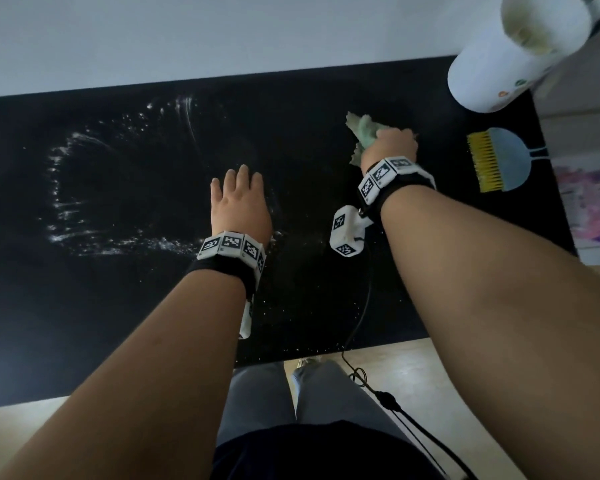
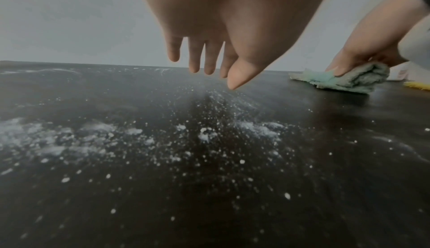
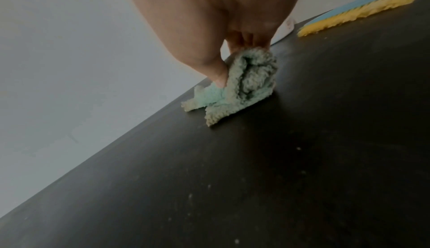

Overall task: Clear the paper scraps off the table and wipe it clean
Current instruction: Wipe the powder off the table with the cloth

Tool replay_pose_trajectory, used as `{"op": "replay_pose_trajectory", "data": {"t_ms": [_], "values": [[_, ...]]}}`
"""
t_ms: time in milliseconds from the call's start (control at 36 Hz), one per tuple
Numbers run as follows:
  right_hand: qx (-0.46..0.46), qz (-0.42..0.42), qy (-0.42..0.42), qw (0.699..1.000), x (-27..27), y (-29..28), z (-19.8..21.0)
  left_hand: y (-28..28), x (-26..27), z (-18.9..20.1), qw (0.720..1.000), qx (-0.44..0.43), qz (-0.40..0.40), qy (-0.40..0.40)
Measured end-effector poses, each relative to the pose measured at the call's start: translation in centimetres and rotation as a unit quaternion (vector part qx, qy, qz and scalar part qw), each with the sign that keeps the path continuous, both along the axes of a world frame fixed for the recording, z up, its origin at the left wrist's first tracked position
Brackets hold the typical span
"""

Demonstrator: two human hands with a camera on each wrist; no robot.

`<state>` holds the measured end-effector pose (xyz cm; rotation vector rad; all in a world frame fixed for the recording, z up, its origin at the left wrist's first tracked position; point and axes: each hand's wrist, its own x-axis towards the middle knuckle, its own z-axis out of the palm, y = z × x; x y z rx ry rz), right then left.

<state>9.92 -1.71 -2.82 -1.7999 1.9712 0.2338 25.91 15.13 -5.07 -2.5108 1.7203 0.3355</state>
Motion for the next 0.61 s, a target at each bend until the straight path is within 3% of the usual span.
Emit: {"op": "replay_pose_trajectory", "data": {"t_ms": [167,333,445,528,611], "values": [[-0.051,0.051,-0.078,0.994,2.3,1.3,-1.0,0.2,0.3,-0.1,1.0,0.006,-0.001,0.0],[0.085,-0.113,-0.19,0.971,3.8,0.5,-0.7,0.3,0.1,0.2,1.0,-0.011,0.002,0.0],[0.121,-0.071,-0.215,0.966,3.6,2.3,-1.2,0.8,-0.5,0.5,1.0,-0.021,0.005,0.002],[0.169,-0.023,-0.186,0.968,3.2,4.1,-1.1,1.8,-1.1,0.6,1.0,-0.022,0.005,0.0],[0.142,0.021,-0.189,0.971,1.9,6.4,-1.5,2.9,-1.7,0.4,1.0,-0.022,0.01,-0.001]]}}
